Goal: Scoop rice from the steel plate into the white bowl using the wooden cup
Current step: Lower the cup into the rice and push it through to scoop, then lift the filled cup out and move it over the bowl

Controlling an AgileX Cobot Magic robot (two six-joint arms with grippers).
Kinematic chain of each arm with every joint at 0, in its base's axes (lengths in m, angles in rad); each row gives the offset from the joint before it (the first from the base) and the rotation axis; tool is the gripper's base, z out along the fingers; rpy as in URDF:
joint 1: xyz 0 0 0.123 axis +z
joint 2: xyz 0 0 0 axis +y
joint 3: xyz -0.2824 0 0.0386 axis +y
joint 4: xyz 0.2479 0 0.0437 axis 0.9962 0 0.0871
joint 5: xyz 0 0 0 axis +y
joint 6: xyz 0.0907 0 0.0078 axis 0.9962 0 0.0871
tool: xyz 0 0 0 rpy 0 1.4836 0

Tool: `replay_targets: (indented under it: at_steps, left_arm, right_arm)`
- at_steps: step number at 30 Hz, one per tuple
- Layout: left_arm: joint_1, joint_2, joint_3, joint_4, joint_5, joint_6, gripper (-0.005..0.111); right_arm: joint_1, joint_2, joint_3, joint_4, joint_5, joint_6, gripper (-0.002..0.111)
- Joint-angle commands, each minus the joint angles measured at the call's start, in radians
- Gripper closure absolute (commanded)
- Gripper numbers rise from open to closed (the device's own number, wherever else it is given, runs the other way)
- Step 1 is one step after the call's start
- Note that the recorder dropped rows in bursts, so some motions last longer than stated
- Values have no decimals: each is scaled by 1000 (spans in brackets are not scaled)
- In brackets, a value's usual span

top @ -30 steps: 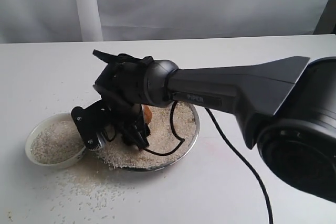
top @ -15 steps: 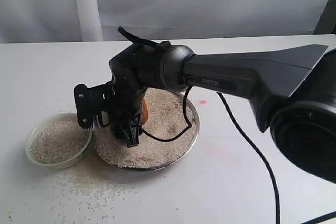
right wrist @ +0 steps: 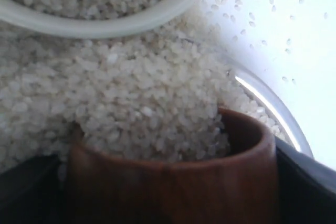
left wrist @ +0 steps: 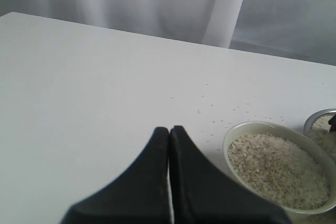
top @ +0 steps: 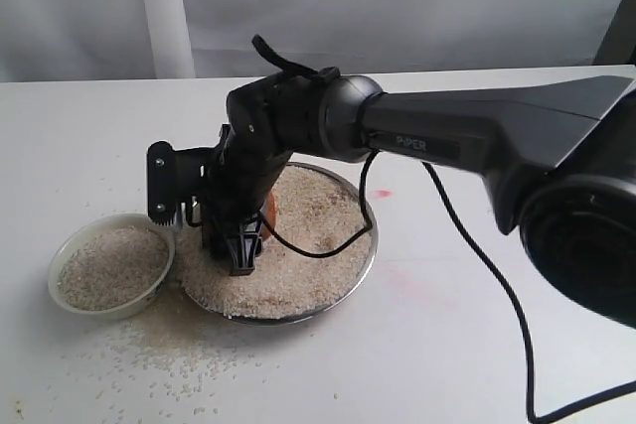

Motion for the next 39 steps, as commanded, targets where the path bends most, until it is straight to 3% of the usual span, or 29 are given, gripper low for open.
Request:
replay_targets:
  at_steps: [1,10,15,20,26,39]
  left_arm:
    - [-5,-2,-4,-6,-6,-1,107]
    - [-5,-2,-4,-6,-6,-1,107]
    - [-5,-2,-4,-6,-6,-1,107]
    - [-5,-2,-4,-6,-6,-1,107]
    - [-5,-2,-4,-6,-6,-1,107]
    - [-5,-2,-4,-6,-6,-1,107]
  right_arm:
    - [-31,-15,0,114,-7,-59,108]
    - [-81,-15,23,354,11,-239,108]
    - [-141,-15,119,652,26,-517,108]
    - [-141,-45,122,732,48,-611,108]
    - [-141,-138,122,722,118,-609,108]
    - [-63,-151,115,593,67,-563,108]
